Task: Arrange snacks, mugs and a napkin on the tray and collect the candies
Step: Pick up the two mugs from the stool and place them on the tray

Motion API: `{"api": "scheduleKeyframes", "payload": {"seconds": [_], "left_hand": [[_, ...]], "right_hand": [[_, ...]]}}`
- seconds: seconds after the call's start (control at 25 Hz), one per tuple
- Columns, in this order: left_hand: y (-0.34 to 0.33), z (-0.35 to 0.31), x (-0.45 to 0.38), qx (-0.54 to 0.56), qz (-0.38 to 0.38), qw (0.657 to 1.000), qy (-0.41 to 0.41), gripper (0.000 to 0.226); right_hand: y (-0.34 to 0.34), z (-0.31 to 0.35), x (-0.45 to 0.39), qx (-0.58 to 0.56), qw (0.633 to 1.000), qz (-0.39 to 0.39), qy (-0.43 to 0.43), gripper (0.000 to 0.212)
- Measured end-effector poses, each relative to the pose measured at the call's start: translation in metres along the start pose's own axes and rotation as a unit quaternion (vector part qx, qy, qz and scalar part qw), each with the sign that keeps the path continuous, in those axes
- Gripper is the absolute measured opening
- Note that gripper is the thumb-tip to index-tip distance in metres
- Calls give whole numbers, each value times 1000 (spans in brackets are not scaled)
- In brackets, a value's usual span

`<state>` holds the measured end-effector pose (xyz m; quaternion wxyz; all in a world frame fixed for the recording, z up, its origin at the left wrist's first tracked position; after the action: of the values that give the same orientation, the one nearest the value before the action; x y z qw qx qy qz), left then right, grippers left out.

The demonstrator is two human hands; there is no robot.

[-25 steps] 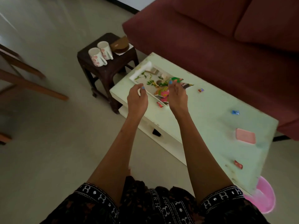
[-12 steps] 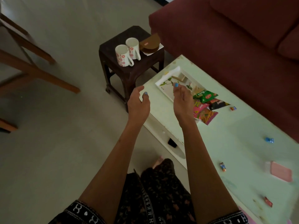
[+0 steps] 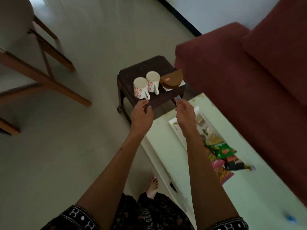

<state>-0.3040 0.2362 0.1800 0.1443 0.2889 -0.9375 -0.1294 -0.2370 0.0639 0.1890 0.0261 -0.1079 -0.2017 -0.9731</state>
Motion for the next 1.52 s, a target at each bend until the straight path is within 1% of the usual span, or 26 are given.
{"api": "scheduleKeyframes", "payload": {"seconds": [0.08,0.16,0.24,0.4,0.48,0.6,0.64,0.72,0.84,0.96,1.08,1.2,1.32,1.52], "left_hand": [[-7,-7,-18,13,-6,1000,5,31],[-10,-12,-35,16,-17,1000,16,30],[-12,-19,-51,5,-26,1000,11,30],[-20,-23,-94,-29,-18,999,3,31],[-23,-21,-124,-64,-5,998,7,33],[-30,-17,-176,-143,38,989,-4,39],[-32,-15,-191,-170,53,984,-7,41],[-40,-7,-216,-236,91,967,-20,47],[-57,17,-246,-331,165,929,-15,71],[-74,35,-259,-375,229,898,-6,86],[-88,49,-263,-405,264,875,5,94],[-91,59,-268,-405,257,877,20,92],[-90,60,-272,-407,229,884,-9,87],[-90,59,-279,-406,216,887,-50,78]], "right_hand": [[-7,9,-24,13,1000,12,2,44],[-15,16,-44,29,999,23,3,40],[-25,22,-58,30,999,32,4,32],[-49,25,-98,19,999,40,-12,30],[-65,29,-122,35,998,44,-11,29],[-92,34,-161,88,995,48,-9,32],[-103,35,-173,120,991,62,2,34],[-127,33,-196,193,976,100,23,47],[-157,20,-226,290,946,143,30,67],[-178,5,-246,384,908,165,27,77],[-192,-3,-259,427,885,176,50,81],[-201,-6,-269,446,872,188,79,77],[-207,-14,-276,463,859,204,82,75],[-209,-16,-284,447,870,190,90,71]]}}
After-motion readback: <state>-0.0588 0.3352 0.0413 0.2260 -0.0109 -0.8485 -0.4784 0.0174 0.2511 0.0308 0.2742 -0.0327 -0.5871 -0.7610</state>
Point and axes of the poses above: each hand's wrist, its own x-axis away from the middle knuckle, its own y-axis out of the back of the hand, z = x × y, the point moved 9 cm from there along -x, towards the middle knuckle, and after that the axes turned 1 degree about -z, right-handed, at the moved point
